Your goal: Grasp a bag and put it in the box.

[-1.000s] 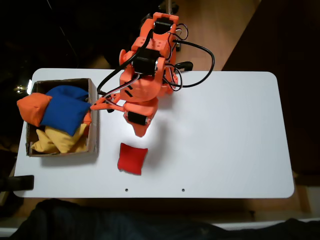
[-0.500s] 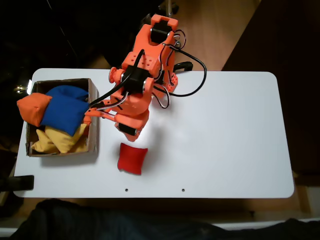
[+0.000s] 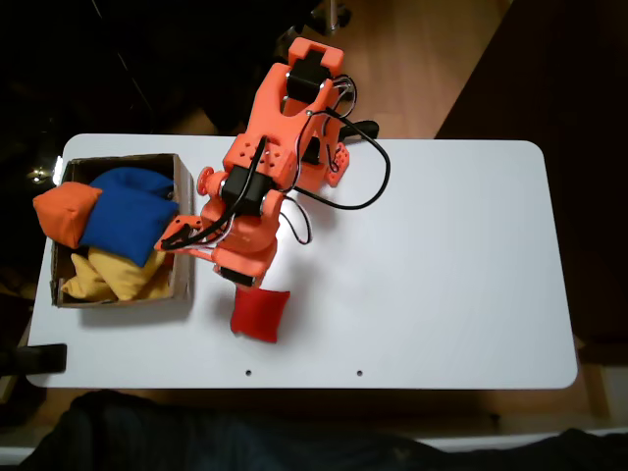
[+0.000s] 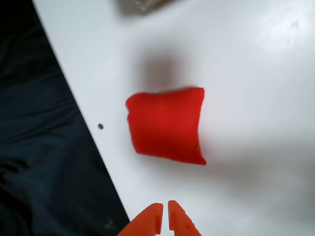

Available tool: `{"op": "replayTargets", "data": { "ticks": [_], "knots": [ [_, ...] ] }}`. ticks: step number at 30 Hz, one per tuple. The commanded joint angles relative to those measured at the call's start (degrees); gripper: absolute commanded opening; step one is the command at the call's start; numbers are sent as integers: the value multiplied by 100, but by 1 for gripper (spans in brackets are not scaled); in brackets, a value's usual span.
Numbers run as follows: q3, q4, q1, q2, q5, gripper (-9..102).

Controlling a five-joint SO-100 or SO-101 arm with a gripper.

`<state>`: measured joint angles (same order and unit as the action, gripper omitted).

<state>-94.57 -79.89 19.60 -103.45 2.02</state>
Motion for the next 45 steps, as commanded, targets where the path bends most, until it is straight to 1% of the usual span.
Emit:
{"op": "replayTargets", "data": {
  "ticks": [1, 15, 24, 32, 37, 42, 45],
  "knots": [
    [422, -44, 53, 158, 53, 0],
    [809, -264, 123, 888, 290, 1],
    [844, -246, 114, 1143, 483, 0],
    [844, -167, 79, 1239, 1178, 1],
    [817, -185, 88, 1257, 1266, 1],
    [800, -149, 70, 1274, 1758, 1],
    [791, -158, 70, 1310, 1863, 7]
  ]
}}
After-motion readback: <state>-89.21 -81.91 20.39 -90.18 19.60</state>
